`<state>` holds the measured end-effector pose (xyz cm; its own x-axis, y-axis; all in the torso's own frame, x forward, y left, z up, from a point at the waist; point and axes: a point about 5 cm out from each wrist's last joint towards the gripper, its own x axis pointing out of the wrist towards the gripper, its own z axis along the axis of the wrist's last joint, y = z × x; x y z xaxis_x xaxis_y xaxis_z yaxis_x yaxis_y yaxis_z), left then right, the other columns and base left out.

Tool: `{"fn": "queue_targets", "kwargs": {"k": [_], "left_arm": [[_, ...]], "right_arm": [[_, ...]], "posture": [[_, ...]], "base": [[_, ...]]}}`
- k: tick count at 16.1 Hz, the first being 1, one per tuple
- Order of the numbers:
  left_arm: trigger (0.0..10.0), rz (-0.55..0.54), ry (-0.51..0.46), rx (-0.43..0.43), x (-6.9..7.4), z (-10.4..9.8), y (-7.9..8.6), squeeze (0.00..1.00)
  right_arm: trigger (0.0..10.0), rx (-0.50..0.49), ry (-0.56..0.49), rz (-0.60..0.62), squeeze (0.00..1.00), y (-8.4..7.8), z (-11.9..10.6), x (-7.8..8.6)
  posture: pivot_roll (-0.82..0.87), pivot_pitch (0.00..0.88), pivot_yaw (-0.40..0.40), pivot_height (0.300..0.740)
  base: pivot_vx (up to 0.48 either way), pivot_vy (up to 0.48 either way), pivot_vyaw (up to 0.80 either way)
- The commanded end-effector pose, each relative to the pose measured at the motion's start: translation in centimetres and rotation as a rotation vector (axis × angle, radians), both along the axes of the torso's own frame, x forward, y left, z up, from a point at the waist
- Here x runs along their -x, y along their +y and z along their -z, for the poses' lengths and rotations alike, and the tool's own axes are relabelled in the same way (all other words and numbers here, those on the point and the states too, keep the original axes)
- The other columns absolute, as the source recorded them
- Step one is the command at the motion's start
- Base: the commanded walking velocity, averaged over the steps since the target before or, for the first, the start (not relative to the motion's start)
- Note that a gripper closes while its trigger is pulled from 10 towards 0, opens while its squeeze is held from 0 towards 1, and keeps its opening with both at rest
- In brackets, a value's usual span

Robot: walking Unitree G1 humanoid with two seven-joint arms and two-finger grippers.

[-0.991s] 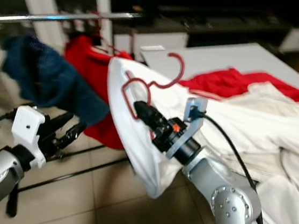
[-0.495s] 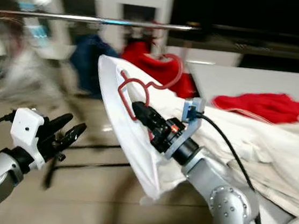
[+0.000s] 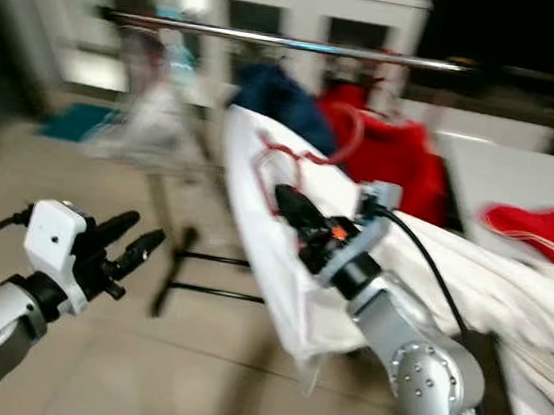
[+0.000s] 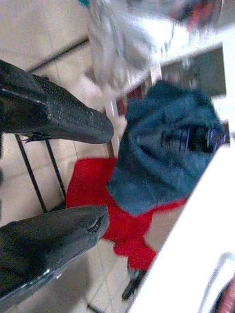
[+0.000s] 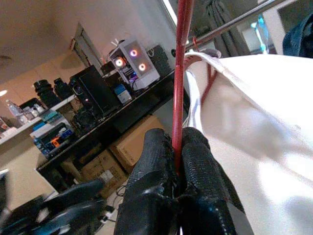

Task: Hang hanger

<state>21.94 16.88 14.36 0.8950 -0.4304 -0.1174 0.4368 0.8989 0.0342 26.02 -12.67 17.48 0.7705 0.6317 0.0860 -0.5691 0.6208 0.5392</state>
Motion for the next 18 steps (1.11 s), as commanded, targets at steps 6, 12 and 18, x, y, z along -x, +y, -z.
{"fn": "queue_targets", "kwargs": {"k": [6, 12, 18], "left_arm": [[10.0, -0.009, 0.002, -0.002, -0.2, -0.2, 0.1, 0.0], [10.0, -0.01, 0.008, -0.001, -0.1, -0.1, 0.1, 0.0], [10.0, -0.01, 0.009, -0.001, -0.1, 0.0, 0.0, 0.0]], "right_arm": [[10.0, 0.096, -0.005, 0.134, 0.0, -0.3, 0.6, -1.1], [10.0, 0.119, 0.007, 0.148, 0.0, -0.2, 1.2, -1.1], [10.0, 0.132, 0.009, 0.162, 0.0, -0.3, 1.4, -1.2]], "posture": [[0.14, 0.0, 0.01, 0.74], [0.14, 0.0, 0.006, 0.74], [0.14, 0.0, 0.006, 0.74]], "base": [[0.0, 0.044, 0.39], [0.0, 0.314, 0.0], [0.0, 0.317, 0.0]]}}
